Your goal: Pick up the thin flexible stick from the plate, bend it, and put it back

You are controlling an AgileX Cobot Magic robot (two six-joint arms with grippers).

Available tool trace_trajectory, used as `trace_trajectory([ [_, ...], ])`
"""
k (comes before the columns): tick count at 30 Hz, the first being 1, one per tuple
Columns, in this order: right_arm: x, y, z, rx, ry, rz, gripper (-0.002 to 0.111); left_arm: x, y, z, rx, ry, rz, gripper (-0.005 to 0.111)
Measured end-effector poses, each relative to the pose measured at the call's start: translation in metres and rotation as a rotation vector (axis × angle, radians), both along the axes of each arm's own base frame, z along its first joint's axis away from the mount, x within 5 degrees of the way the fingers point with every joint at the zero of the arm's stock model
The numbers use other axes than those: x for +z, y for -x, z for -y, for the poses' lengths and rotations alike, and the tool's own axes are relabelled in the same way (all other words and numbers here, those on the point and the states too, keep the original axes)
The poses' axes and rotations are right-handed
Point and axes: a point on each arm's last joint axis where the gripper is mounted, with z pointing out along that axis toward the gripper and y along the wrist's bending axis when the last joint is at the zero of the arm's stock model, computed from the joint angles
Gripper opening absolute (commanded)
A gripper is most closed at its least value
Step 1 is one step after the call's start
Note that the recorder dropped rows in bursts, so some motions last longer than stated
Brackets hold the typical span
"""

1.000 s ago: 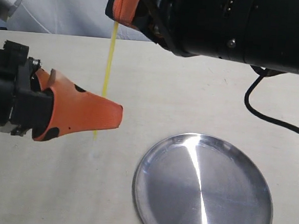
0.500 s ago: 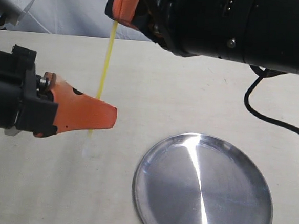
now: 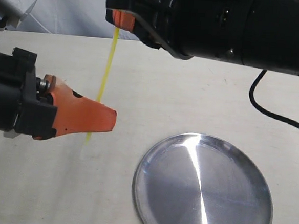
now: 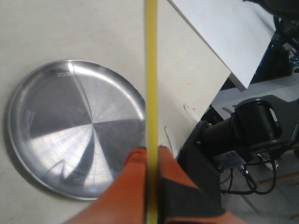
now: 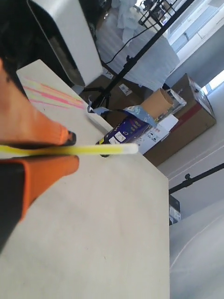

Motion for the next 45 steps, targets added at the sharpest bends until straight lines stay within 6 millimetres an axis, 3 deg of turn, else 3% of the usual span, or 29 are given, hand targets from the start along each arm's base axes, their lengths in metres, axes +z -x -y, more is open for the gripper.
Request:
trace_trajectory([
  [25,-0.021,-0.01,-0.011,0.056,0.194,0.114,-0.001,-0.003,0.001,0.0,-0.022,-0.026,-0.011,0.0],
  [45,-0.042,-0.019,-0.022,0.078,0.269,0.074,-0.001,-0.004,0.0,0.0,-0.008,-0.028,-0.008,0.0],
])
